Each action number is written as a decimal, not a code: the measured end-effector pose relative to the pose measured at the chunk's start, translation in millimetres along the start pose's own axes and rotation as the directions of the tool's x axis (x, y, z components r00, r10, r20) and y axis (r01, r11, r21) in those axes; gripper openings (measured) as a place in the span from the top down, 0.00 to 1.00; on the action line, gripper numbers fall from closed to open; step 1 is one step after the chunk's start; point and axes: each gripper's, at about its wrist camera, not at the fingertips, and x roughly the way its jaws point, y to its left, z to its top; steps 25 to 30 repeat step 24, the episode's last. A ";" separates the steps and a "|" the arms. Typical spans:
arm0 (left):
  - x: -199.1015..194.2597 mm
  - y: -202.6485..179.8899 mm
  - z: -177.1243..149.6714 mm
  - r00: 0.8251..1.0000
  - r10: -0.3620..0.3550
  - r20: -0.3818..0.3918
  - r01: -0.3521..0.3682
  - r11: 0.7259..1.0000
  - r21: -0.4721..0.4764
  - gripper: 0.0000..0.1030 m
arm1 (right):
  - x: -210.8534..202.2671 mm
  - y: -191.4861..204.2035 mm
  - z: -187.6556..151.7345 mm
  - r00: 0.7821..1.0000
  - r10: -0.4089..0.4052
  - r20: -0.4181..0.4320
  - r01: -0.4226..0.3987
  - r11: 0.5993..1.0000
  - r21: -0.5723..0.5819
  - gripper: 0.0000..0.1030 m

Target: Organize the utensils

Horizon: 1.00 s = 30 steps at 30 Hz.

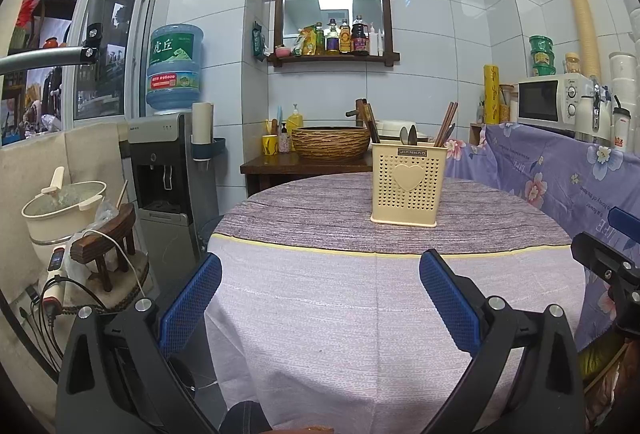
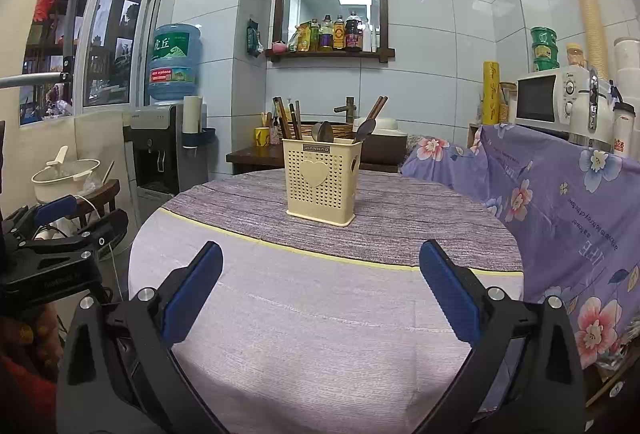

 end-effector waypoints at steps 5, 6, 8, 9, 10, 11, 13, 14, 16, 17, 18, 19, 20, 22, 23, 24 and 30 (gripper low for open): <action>0.0 -0.5 1.3 1.000 -0.001 -0.003 0.001 1.000 -0.004 0.05 | 0.5 0.2 -0.8 1.000 0.001 -0.001 -0.001 1.000 0.000 0.06; 0.1 -1.0 1.1 1.000 -0.001 -0.003 0.001 1.000 -0.003 0.05 | 0.5 0.3 -0.9 1.000 0.000 0.000 0.000 1.000 0.000 0.06; 0.3 -1.5 1.1 1.000 0.000 -0.004 0.000 1.000 -0.001 0.05 | 0.5 -0.2 -0.8 1.000 0.001 -0.002 -0.001 1.000 0.000 0.06; 0.3 -1.8 1.1 1.000 0.000 -0.005 0.000 1.000 0.000 0.05 | 0.5 -0.1 -0.9 1.000 0.001 -0.001 -0.001 1.000 -0.001 0.06; 0.6 -1.9 1.0 1.000 -0.001 -0.005 0.001 1.000 0.000 0.05 | 0.5 -0.4 -0.7 1.000 0.001 -0.001 -0.001 1.000 0.000 0.06; 0.6 -1.6 0.7 1.000 -0.001 -0.005 0.001 1.000 -0.001 0.05 | 0.8 -0.2 -1.1 1.000 0.000 -0.001 0.000 1.000 0.001 0.06; 0.7 -1.3 0.8 1.000 0.000 -0.004 0.000 1.000 -0.002 0.05 | 1.6 -0.5 -2.2 1.000 -0.001 -0.003 0.001 1.000 0.002 0.06; 0.8 -1.2 0.8 1.000 0.000 -0.005 0.000 1.000 -0.002 0.05 | 2.2 -0.5 -2.6 1.000 -0.002 -0.004 0.002 1.000 0.002 0.06; 0.9 -1.2 0.6 1.000 0.003 -0.007 -0.003 1.000 -0.001 0.05 | 2.3 -0.6 -3.4 1.000 -0.002 -0.005 0.002 1.000 0.004 0.06; 1.5 -1.0 0.6 1.000 0.002 -0.012 -0.002 1.000 -0.002 0.05 | 2.5 -0.5 -3.8 1.000 -0.002 -0.006 0.002 1.000 0.004 0.06; 2.1 -1.0 0.7 1.000 0.001 -0.016 -0.001 1.000 -0.005 0.05 | 2.4 -0.5 -4.1 1.000 -0.003 -0.006 0.003 1.000 0.003 0.06; 2.4 -0.7 0.6 1.000 0.000 -0.018 0.000 1.000 -0.009 0.05 | 2.4 -0.8 -4.0 1.000 -0.002 -0.006 0.002 1.000 0.003 0.06; 2.5 -0.5 0.4 1.000 0.001 -0.018 -0.001 1.000 -0.010 0.05 | 2.5 -0.8 -3.9 1.000 -0.001 -0.007 0.001 1.000 0.004 0.06; 3.1 -1.1 0.3 1.000 0.004 -0.020 -0.004 1.000 -0.009 0.05 | 2.8 -1.1 -4.6 1.000 -0.001 -0.008 0.001 1.000 0.003 0.06; 3.3 -1.0 0.1 1.000 0.003 -0.022 -0.003 1.000 -0.009 0.05 | 3.0 -1.4 -5.0 1.000 -0.001 -0.008 0.001 1.000 0.003 0.06; 3.5 -1.4 0.3 1.000 0.003 -0.023 -0.003 1.000 -0.009 0.05 | 3.2 -1.6 -5.0 1.000 0.000 -0.009 0.000 1.000 0.004 0.06; 3.5 -1.4 0.3 1.000 0.003 -0.023 -0.003 1.000 -0.009 0.05 | 3.2 -1.6 -5.0 1.000 0.000 -0.009 0.000 1.000 0.004 0.06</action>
